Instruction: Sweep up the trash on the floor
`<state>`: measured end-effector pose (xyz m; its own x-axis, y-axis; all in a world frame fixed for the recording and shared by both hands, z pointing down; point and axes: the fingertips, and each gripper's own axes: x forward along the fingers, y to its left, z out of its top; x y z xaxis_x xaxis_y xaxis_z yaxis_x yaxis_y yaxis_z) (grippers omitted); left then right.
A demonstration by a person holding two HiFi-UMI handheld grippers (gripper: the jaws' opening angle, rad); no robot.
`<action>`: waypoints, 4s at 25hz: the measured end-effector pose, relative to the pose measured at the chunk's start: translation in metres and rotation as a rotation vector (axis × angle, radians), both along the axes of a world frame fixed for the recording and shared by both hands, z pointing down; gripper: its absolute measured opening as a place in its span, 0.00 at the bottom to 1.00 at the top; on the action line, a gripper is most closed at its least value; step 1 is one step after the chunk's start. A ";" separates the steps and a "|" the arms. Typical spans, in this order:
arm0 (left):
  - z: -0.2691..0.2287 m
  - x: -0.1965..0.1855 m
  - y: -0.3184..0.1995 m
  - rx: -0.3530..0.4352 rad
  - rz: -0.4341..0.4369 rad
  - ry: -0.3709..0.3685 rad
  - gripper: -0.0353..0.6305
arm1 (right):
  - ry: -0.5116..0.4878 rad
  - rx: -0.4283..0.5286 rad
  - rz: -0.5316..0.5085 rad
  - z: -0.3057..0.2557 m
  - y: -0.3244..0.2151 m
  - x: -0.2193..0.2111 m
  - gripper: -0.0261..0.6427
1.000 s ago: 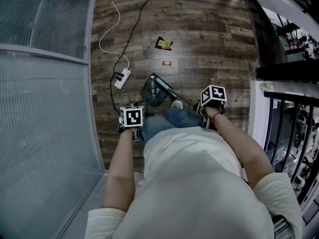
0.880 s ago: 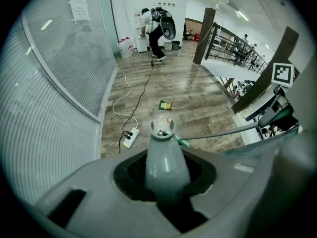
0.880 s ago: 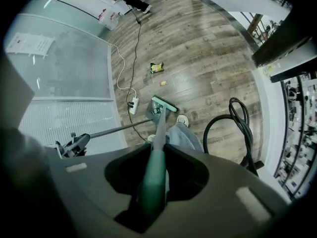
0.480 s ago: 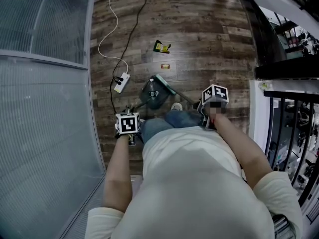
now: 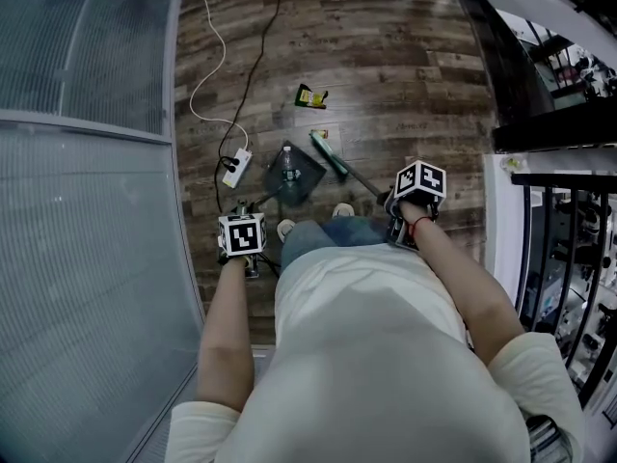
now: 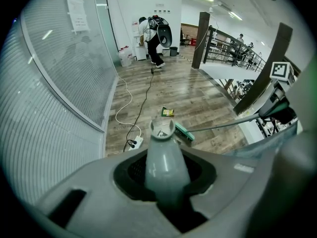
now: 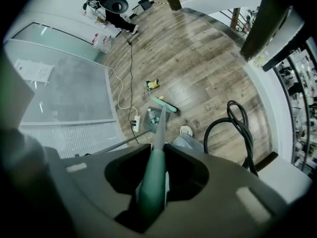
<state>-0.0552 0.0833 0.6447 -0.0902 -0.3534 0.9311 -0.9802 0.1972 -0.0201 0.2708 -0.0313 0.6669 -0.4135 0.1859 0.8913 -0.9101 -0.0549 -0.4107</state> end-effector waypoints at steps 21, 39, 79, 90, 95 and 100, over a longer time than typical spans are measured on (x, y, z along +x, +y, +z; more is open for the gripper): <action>-0.008 -0.062 -0.089 -0.016 0.122 -0.041 0.19 | 0.077 0.048 0.194 -0.001 -0.049 -0.015 0.18; 0.011 -0.089 -0.119 -0.061 0.168 0.021 0.19 | 0.205 0.067 0.126 0.009 -0.074 -0.062 0.18; 0.013 -0.102 -0.138 -0.065 0.172 0.040 0.19 | 0.159 -0.062 -0.151 0.015 -0.031 -0.136 0.18; 0.012 -0.105 -0.139 -0.063 0.170 0.047 0.19 | 0.162 -0.067 -0.171 0.007 -0.030 -0.143 0.18; 0.012 -0.103 -0.139 -0.060 0.165 0.051 0.20 | 0.148 -0.071 -0.211 -0.002 -0.029 -0.141 0.18; 0.011 -0.104 -0.141 -0.060 0.165 0.056 0.20 | 0.129 -0.068 -0.207 -0.013 -0.032 -0.143 0.18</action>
